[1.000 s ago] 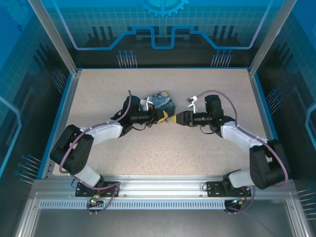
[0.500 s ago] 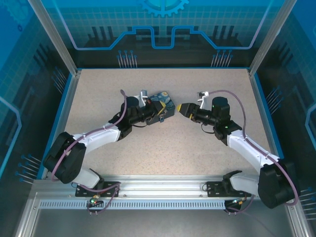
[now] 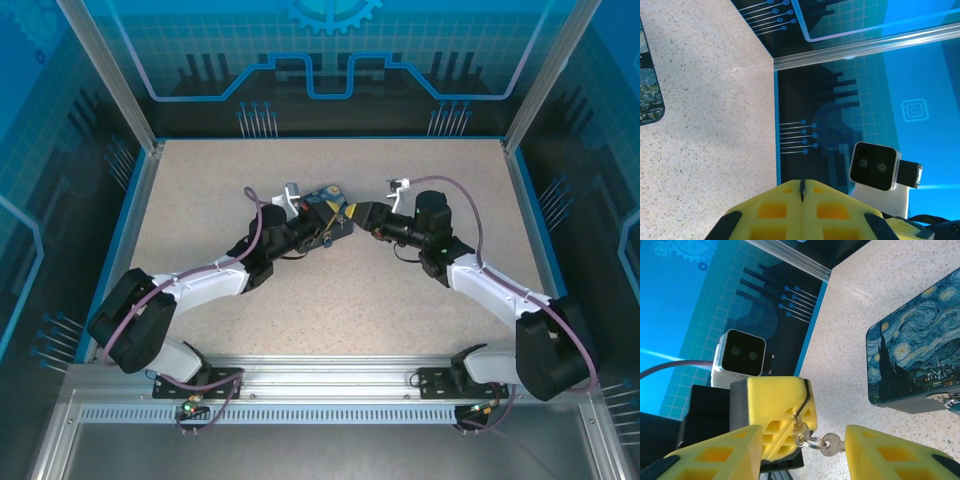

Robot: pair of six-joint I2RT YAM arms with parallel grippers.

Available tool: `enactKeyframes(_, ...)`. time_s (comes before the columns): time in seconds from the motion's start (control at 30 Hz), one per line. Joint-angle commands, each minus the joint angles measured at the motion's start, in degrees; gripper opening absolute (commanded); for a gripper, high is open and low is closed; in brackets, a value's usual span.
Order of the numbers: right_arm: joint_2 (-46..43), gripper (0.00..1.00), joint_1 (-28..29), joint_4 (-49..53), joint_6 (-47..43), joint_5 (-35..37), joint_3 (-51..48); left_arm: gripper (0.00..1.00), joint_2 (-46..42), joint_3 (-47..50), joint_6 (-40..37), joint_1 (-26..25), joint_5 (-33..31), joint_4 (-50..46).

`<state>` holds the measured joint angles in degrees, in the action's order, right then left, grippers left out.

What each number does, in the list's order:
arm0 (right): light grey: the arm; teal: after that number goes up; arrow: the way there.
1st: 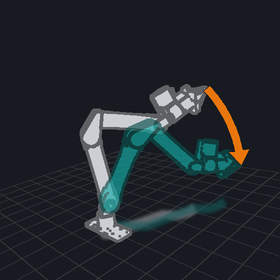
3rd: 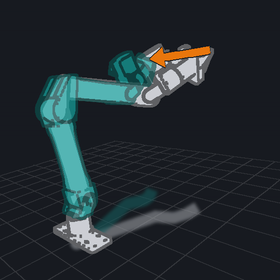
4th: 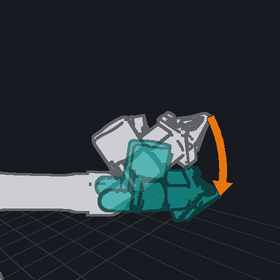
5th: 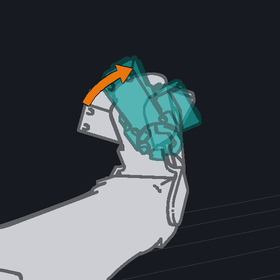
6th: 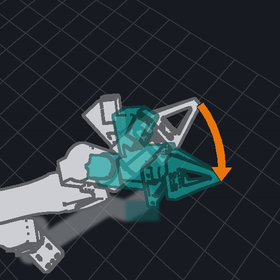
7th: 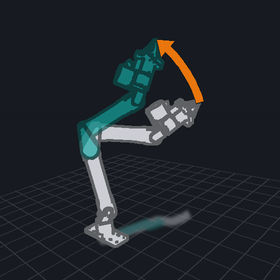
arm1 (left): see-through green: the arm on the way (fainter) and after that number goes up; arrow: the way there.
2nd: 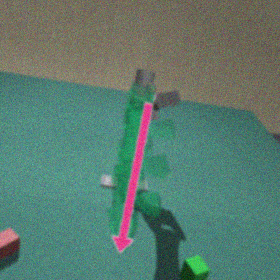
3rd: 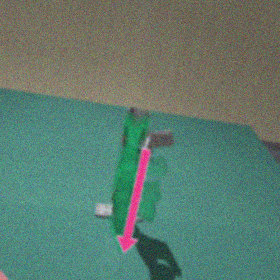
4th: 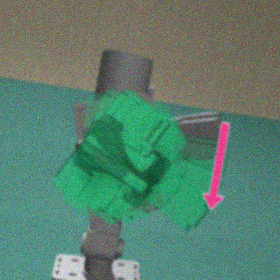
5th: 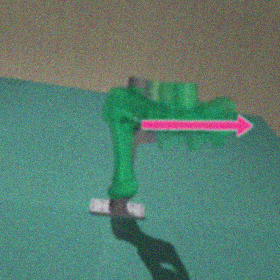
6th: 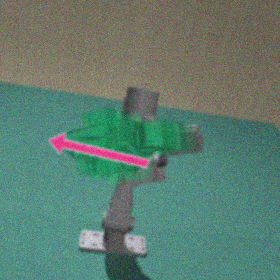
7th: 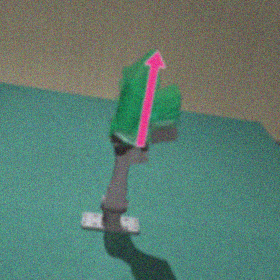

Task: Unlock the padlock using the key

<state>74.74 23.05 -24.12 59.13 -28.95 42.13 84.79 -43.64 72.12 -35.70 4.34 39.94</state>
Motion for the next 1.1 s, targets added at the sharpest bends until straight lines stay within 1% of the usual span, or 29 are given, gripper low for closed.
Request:
enactKeyframes(0.0, 1.54, 0.44, 1.03, -3.33, 0.87, -0.11, 1.83, 0.00, -0.55, 1.14, -0.09, -0.77, -2.29, 3.63)
enactKeyframes(0.23, 3.71, 0.37, 1.73, -6.04, 2.35, -1.26, 1.97, 0.00, 0.00, 1.06, -0.06, -0.97, -2.53, 4.61)
enactKeyframes(0.47, 4.68, 0.29, 2.50, -6.53, 2.48, -1.96, 2.66, 0.00, 0.46, 0.43, -0.29, -1.19, -2.47, 4.57)
enactKeyframes(0.57, 5.09, 0.24, 2.79, -6.74, 2.57, -2.49, 3.09, 0.00, 0.46, 0.29, -0.45, -1.13, -2.67, 4.29)
enactKeyframes(0.7, 5.23, 0.19, 3.14, -6.73, 2.48, -2.78, 3.22, 0.00, 0.50, 0.12, -0.70, -1.13, -2.83, 3.82)
enactKeyframes(0.97, 4.12, 0.01, 3.45, -6.32, 1.98, -3.92, 1.92, 0.00, 0.59, -0.77, -1.22, -1.19, -3.19, 2.08)
enactKeyframes(1.07, 3.68, 0.00, 3.47, -5.80, 1.46, -4.17, 1.61, 0.00, 0.72, -1.39, -1.47, -1.16, -2.94, 0.92)
